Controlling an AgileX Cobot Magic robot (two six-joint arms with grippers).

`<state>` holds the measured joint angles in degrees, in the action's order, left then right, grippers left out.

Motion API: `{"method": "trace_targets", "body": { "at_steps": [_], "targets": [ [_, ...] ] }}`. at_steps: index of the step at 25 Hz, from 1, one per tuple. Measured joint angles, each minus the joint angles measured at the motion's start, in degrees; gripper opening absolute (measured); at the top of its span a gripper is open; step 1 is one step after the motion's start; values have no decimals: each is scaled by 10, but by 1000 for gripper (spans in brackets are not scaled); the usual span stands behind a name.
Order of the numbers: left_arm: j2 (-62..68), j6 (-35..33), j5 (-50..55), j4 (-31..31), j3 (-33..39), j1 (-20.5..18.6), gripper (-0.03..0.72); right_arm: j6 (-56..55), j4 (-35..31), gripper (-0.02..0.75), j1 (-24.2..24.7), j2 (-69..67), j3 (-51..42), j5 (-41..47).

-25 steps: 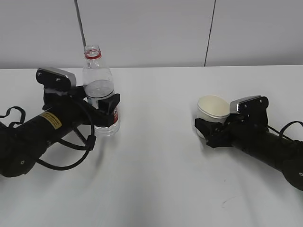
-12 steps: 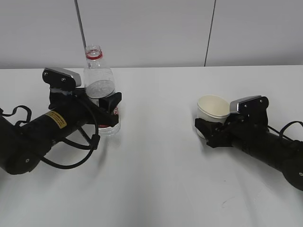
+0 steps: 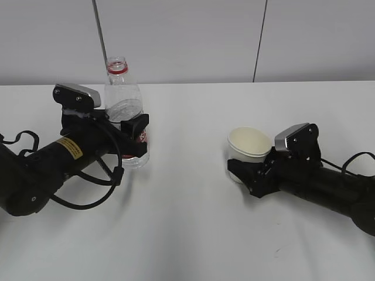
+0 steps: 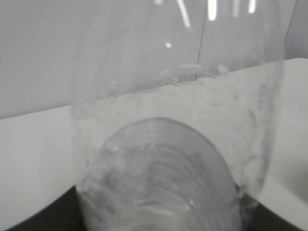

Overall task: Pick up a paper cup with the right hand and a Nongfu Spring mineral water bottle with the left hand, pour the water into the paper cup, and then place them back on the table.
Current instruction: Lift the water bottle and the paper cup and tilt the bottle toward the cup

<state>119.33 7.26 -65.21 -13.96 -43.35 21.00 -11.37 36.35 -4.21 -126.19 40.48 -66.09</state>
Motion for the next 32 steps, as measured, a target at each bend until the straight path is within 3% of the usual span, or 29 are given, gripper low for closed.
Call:
{"method": "trace_targets", "body": {
  "at_steps": [10, 16, 24, 32],
  "targets": [
    [-10, -42, 16, -4, 0, 0, 352, -59, 126, 559, -2, 0, 30, -1],
    [-15, -52, 21, -4, 0, 0, 352, -71, 152, 540, -2, 0, 51, 0],
    [-18, -148, 32, -4, 0, 0, 352, -147, 237, 538, -10, -1, 95, 6],
    [-51, -255, 76, -2, 0, 0, 351, -208, 293, 538, -61, -2, 145, 47]
  ]
}}
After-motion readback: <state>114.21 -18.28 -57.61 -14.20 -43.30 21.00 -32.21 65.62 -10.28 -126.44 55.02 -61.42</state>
